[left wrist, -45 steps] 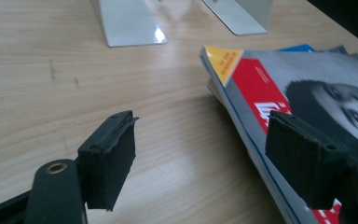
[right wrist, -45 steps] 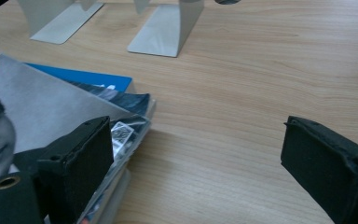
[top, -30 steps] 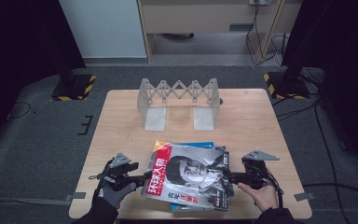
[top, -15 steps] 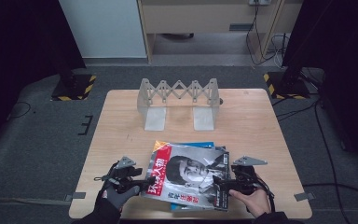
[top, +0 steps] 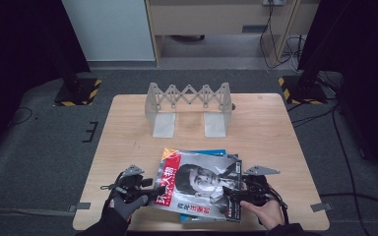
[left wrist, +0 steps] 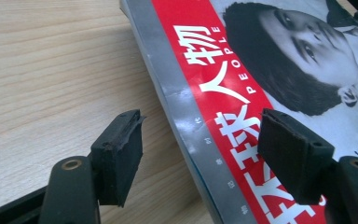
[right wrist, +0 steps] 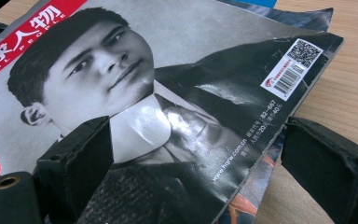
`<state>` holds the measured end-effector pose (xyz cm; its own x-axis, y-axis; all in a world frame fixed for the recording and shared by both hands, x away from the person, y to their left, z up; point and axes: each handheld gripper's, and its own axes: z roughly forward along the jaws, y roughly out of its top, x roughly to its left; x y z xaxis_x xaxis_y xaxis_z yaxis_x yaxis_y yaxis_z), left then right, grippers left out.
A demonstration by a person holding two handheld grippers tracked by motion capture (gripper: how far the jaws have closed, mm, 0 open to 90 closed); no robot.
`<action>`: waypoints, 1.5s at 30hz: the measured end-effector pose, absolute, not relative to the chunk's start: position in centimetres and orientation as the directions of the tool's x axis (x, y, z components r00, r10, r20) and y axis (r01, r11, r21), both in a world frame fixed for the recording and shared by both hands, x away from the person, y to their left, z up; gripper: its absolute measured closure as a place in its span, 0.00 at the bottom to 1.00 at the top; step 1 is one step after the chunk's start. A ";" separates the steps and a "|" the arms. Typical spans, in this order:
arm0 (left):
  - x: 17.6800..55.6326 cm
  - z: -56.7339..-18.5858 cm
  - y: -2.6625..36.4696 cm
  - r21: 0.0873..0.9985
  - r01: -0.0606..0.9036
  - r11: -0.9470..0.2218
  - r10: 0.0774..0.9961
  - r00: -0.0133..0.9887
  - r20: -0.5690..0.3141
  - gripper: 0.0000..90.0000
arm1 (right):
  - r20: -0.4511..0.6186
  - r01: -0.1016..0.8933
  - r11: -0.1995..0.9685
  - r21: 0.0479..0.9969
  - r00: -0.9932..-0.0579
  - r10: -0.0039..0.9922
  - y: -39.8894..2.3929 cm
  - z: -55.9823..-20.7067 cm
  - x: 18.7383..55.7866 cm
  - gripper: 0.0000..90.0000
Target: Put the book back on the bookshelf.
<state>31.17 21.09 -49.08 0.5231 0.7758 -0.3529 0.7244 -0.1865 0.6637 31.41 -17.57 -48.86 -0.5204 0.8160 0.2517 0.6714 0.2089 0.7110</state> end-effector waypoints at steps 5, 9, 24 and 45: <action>31.3 -49.0 20.7 0.669 0.713 -0.210 0.756 0.552 -0.351 0.39 | 0.235 0.668 0.221 0.711 -0.522 0.820 -17.3 -48.9 31.7 0.10; 31.2 -48.9 20.6 0.679 0.700 -0.222 0.757 0.562 -0.332 0.39 | 0.234 0.664 0.217 0.715 -0.521 0.821 -17.4 -48.7 31.6 0.11; 30.9 -48.6 20.7 0.690 0.685 -0.233 0.781 0.555 -0.287 0.39 | 0.251 0.659 0.208 0.723 -0.531 0.809 -17.6 -48.4 31.1 0.12; 31.6 -49.5 20.8 0.653 0.732 -0.192 0.733 0.550 -0.401 0.35 | 0.233 0.650 0.217 0.728 -0.533 0.813 -16.7 -48.5 31.1 0.09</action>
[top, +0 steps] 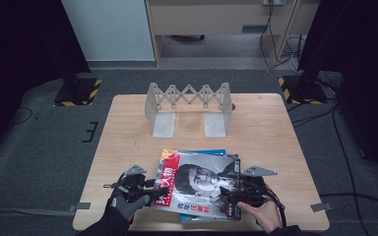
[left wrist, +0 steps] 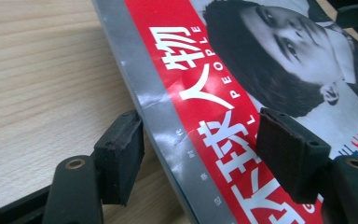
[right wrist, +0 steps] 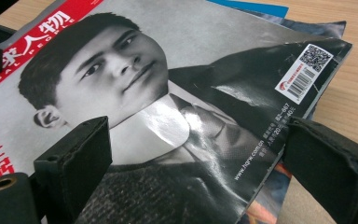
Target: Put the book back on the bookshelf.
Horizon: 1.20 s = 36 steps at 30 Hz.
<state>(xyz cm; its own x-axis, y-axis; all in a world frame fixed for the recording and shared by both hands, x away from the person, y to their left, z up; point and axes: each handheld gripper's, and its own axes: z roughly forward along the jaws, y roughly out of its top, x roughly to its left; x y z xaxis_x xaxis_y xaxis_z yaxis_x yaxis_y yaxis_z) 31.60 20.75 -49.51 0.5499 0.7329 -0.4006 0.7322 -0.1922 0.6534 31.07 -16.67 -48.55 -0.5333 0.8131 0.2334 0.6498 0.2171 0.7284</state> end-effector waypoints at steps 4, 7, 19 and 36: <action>31.6 -49.5 20.8 0.658 0.728 -0.192 0.725 0.557 -0.404 0.37 | 0.214 0.642 0.225 0.733 -0.532 0.819 -16.3 -48.6 31.3 0.09; 31.5 -49.2 20.9 0.673 0.714 -0.193 0.725 0.566 -0.392 0.43 | 0.206 0.641 0.225 0.734 -0.526 0.825 -16.0 -48.6 31.5 0.09; 32.7 -48.6 22.0 0.719 0.674 -0.169 0.774 0.542 -0.326 0.67 | 0.207 0.633 0.224 0.741 -0.533 0.821 -14.8 -48.6 32.7 0.11; 30.8 -49.0 23.3 0.686 0.712 -0.146 0.813 0.481 -0.327 0.33 | 0.165 0.601 0.259 0.756 -0.558 0.813 -15.0 -48.7 31.9 0.13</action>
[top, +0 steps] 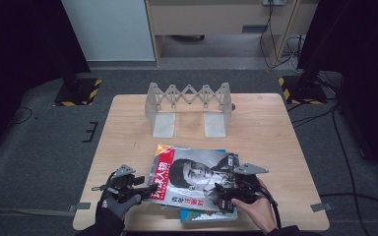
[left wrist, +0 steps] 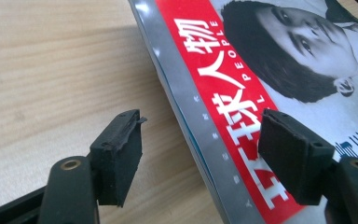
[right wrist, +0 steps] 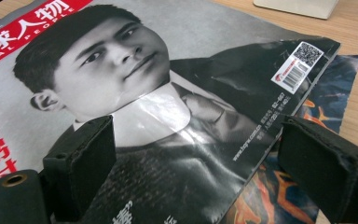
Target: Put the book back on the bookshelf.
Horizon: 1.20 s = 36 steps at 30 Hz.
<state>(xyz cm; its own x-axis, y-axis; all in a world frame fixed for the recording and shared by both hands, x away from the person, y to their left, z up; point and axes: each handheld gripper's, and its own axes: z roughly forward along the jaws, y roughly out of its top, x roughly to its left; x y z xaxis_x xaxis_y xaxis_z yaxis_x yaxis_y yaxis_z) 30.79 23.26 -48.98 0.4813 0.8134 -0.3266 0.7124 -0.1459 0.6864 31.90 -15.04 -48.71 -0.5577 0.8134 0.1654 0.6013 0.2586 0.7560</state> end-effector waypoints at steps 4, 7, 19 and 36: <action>30.9 -49.4 23.0 0.670 0.730 -0.135 0.796 0.483 -0.366 0.30 | 0.166 0.598 0.257 0.759 -0.560 0.812 -15.1 -48.8 31.8 0.12; 30.9 -49.7 22.6 0.648 0.751 -0.124 0.773 0.483 -0.411 0.29 | 0.165 0.598 0.257 0.760 -0.559 0.813 -15.0 -48.8 31.7 0.12; 30.9 -49.5 22.0 0.633 0.764 -0.127 0.740 0.498 -0.453 0.34 | 0.162 0.592 0.258 0.764 -0.563 0.810 -14.8 -49.0 31.7 0.10; 31.8 -48.5 22.3 0.662 0.750 0.006 0.629 0.512 -0.585 0.46 | 0.178 0.589 0.247 0.770 -0.570 0.802 -14.9 -49.1 31.7 0.08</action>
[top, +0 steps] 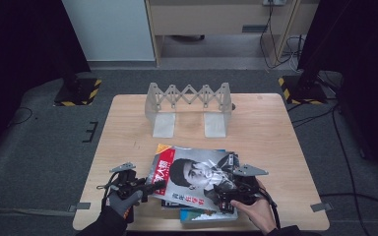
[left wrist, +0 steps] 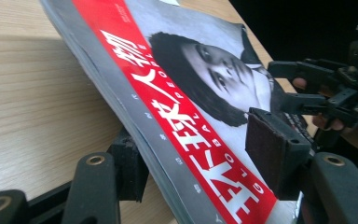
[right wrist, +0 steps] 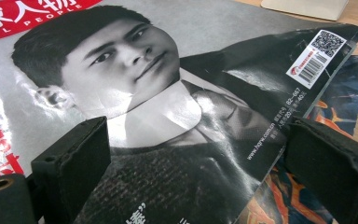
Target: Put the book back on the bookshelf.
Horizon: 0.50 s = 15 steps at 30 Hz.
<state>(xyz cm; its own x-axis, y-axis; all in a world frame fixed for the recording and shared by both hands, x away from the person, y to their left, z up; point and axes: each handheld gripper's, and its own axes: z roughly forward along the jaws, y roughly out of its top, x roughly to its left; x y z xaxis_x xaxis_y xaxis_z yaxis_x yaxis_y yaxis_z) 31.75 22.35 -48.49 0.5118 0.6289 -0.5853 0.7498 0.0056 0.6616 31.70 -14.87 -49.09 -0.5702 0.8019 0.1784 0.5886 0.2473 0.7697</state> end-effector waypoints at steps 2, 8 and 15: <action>32.1 -48.6 22.3 0.656 0.755 -0.008 0.622 0.517 -0.588 0.50 | 0.183 0.591 0.243 0.769 -0.568 0.802 -14.9 -49.1 31.7 0.08; 32.5 -48.8 22.1 0.639 0.768 -0.038 0.624 0.518 -0.585 0.59 | 0.182 0.591 0.246 0.769 -0.570 0.801 -14.9 -49.1 31.7 0.08; 32.4 -48.5 22.2 0.642 0.766 -0.038 0.625 0.520 -0.582 0.76 | 0.189 0.595 0.245 0.765 -0.571 0.799 -14.9 -49.0 31.8 0.08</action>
<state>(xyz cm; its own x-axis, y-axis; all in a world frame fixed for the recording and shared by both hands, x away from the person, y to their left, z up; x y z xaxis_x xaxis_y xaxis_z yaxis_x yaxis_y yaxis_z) 32.40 22.23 -48.48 0.5198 0.6250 -0.5824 0.7656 -0.0384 0.6421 31.78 -14.95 -49.01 -0.5706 0.7993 0.1886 0.5955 0.2446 0.7652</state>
